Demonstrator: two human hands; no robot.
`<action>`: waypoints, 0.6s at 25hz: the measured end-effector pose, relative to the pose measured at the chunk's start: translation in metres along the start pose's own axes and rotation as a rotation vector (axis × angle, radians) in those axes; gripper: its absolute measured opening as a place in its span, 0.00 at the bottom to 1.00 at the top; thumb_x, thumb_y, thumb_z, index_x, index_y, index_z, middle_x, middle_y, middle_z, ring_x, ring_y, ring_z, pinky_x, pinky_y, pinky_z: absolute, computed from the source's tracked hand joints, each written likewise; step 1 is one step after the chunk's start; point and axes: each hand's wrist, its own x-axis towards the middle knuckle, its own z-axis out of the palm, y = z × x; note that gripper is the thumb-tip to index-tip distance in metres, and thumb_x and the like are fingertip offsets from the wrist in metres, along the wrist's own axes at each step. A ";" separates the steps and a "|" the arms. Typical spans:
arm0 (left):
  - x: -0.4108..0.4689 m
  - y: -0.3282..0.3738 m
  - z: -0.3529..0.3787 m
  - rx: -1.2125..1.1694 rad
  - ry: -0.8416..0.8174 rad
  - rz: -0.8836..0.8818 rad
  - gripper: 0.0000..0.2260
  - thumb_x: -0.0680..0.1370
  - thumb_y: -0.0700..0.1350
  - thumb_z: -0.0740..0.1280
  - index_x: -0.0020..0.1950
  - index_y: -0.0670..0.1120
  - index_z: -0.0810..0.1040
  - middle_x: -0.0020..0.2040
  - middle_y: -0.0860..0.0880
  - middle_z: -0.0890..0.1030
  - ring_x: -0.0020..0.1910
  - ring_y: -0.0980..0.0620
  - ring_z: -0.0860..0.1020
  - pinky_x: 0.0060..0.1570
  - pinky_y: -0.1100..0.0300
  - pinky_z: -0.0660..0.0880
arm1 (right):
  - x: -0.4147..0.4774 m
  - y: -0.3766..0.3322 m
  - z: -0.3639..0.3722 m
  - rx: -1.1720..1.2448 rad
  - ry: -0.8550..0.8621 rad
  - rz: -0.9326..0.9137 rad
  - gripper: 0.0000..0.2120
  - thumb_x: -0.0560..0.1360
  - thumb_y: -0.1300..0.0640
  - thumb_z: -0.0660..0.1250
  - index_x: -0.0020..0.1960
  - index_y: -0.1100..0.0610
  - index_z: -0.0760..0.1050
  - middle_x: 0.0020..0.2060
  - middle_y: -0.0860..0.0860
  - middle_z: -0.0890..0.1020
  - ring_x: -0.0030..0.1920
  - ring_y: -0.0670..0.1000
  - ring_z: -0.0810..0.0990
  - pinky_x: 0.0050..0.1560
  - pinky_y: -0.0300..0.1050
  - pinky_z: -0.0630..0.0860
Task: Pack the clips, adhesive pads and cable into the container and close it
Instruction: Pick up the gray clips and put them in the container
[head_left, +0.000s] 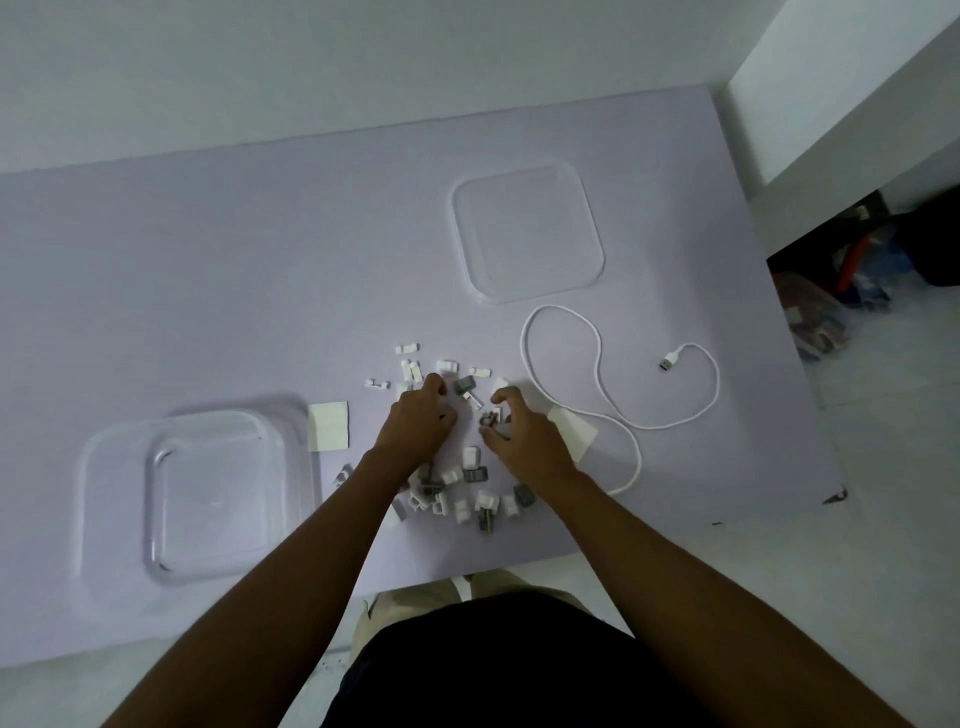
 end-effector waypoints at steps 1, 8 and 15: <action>0.001 0.000 -0.003 -0.027 0.032 0.009 0.10 0.79 0.44 0.62 0.59 0.44 0.69 0.40 0.46 0.77 0.38 0.45 0.77 0.39 0.57 0.71 | 0.001 0.000 0.001 -0.076 -0.040 0.008 0.18 0.76 0.48 0.69 0.61 0.49 0.67 0.32 0.48 0.76 0.34 0.53 0.77 0.34 0.45 0.71; 0.023 0.012 -0.006 0.037 0.017 0.120 0.13 0.80 0.48 0.64 0.62 0.44 0.70 0.46 0.41 0.82 0.45 0.40 0.80 0.43 0.53 0.74 | 0.002 0.010 0.007 -0.188 0.040 -0.015 0.15 0.77 0.48 0.68 0.59 0.52 0.69 0.39 0.55 0.82 0.40 0.58 0.82 0.35 0.45 0.72; 0.034 0.012 0.003 0.173 -0.001 0.197 0.11 0.79 0.46 0.64 0.59 0.44 0.73 0.50 0.41 0.82 0.47 0.39 0.80 0.42 0.50 0.75 | 0.002 0.009 0.012 -0.345 0.000 -0.057 0.20 0.77 0.50 0.66 0.68 0.49 0.69 0.41 0.57 0.82 0.41 0.60 0.82 0.37 0.49 0.77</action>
